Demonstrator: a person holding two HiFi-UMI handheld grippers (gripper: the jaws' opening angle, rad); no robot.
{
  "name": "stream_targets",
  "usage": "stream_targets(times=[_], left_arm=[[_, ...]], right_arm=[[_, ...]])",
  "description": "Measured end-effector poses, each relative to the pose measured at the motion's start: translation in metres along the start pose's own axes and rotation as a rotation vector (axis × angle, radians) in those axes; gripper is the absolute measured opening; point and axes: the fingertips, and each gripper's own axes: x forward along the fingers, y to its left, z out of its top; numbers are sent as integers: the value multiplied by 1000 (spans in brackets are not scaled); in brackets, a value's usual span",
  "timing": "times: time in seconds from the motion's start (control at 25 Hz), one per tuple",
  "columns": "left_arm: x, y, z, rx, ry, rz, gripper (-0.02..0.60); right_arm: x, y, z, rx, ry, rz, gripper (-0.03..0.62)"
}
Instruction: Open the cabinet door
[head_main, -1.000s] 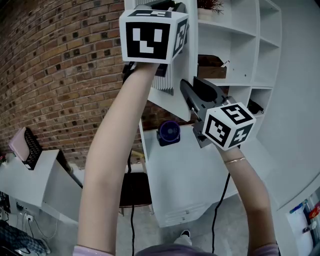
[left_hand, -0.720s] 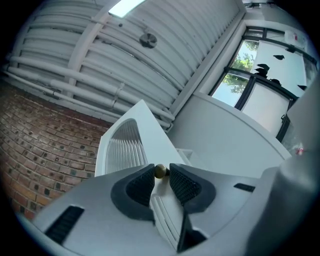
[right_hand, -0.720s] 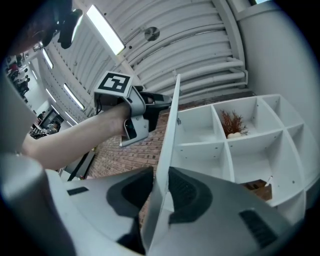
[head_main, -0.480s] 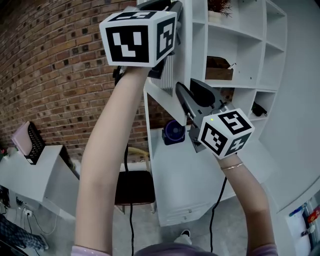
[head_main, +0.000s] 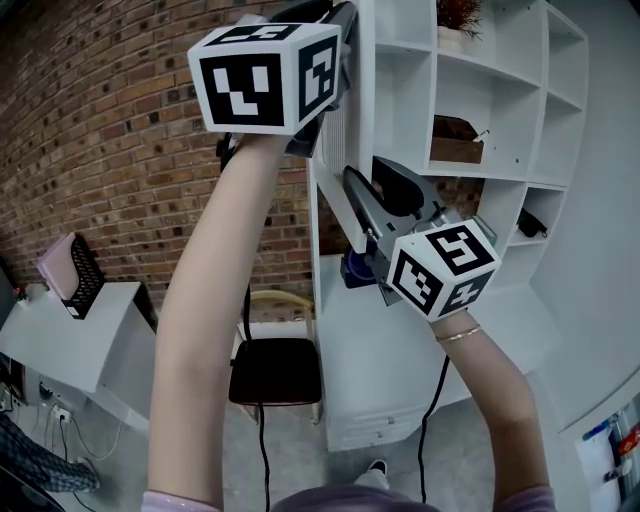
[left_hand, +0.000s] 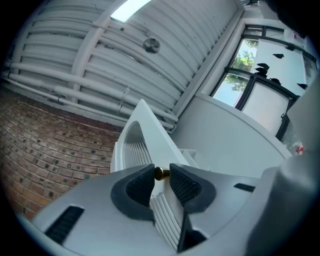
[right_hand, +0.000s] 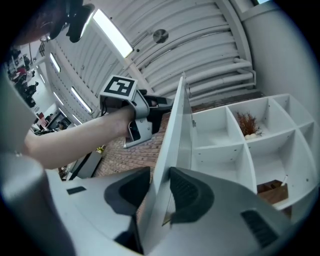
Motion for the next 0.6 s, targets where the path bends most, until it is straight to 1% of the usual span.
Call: stream_targets(times=[0.32,0.44,0.52,0.6], left_arm=[[-24,25,4,40,16,53,81],[-34,38,2,31,14,73,75],[-40,43,1,24,16,78,77],[-42,42,2,43,24,84,76]], right_arm=[[13,31,0,-4,-4,38,140],[21,44,-1,-9,-1,58,142],[23,49,-3,-10,-3,58,143],[23,50,-4,-6,-8,45,143]])
